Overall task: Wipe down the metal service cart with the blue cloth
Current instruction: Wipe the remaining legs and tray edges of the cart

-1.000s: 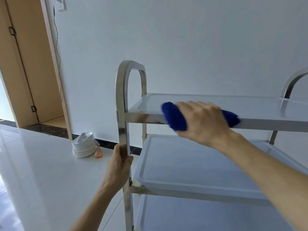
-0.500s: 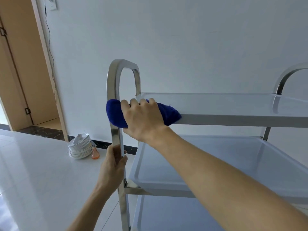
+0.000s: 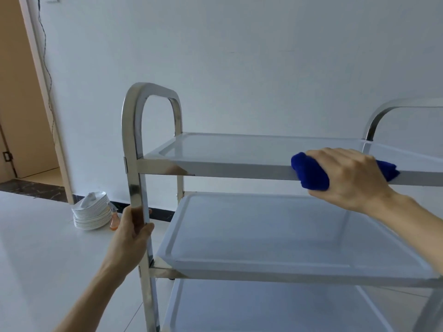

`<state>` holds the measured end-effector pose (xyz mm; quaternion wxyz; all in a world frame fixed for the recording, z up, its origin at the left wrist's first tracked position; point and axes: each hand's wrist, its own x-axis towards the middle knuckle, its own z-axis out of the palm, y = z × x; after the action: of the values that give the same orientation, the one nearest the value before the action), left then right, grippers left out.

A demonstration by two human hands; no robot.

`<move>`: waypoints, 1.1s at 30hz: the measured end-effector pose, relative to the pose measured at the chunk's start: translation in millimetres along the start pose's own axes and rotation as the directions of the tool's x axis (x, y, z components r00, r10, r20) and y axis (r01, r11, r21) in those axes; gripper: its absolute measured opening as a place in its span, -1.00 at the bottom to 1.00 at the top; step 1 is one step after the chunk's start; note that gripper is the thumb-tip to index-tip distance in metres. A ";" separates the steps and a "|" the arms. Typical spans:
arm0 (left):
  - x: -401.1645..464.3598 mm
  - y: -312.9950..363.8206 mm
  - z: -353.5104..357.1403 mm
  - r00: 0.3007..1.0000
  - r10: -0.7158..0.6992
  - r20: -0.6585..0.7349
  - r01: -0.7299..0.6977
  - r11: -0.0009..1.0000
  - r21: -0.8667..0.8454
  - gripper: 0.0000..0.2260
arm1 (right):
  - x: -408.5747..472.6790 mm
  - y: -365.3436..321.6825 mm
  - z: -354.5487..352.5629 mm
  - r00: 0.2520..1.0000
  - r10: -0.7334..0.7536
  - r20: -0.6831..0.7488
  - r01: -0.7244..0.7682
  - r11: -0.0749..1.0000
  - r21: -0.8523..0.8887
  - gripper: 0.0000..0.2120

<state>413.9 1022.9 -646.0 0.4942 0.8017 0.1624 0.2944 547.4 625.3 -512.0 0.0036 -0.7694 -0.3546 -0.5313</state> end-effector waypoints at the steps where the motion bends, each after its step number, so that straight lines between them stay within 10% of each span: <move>1: -0.7 5.7 -0.8 0.999 0.007 -0.036 -0.006 0.999 0.044 -0.74 | -1.6 2.1 1.2 1.000 -0.005 -0.011 0.005 1.000 -0.006 -0.65; 4: -14.1 41.6 -5.5 0.960 0.154 -0.232 -0.147 0.988 0.045 -0.44 | 0.2 -0.7 5.3 1.000 -0.021 -0.020 0.021 1.000 0.000 -0.68; 7: -33.1 92.1 -2.9 0.780 0.502 -0.373 -0.466 0.864 0.189 -0.46 | 0.7 -3.6 6.3 1.000 -0.013 -0.021 0.013 1.000 0.001 -0.66; 11: -37.8 159.3 31.0 0.648 0.758 -0.070 -0.718 0.639 0.276 -0.74 | 3.7 -11.5 6.2 1.000 0.018 -0.023 -0.018 1.000 -0.009 -0.70; 18: -9.8 198.4 98.5 0.689 0.565 0.454 -0.712 0.413 0.567 -0.59 | 8.4 -25.4 0.0 0.993 0.082 0.084 -0.077 0.995 -0.061 -0.69; 33: 16.5 159.6 60.2 0.669 0.668 0.326 -0.695 0.408 0.592 -0.55 | -49.4 60.7 -28.1 0.987 0.153 0.047 -0.145 0.981 -0.130 -0.65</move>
<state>459.9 916.9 -519.4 0.0080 0.9230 -0.0924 0.3735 548.8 542.3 -517.8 -0.0154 -0.8071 -0.2616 -0.5290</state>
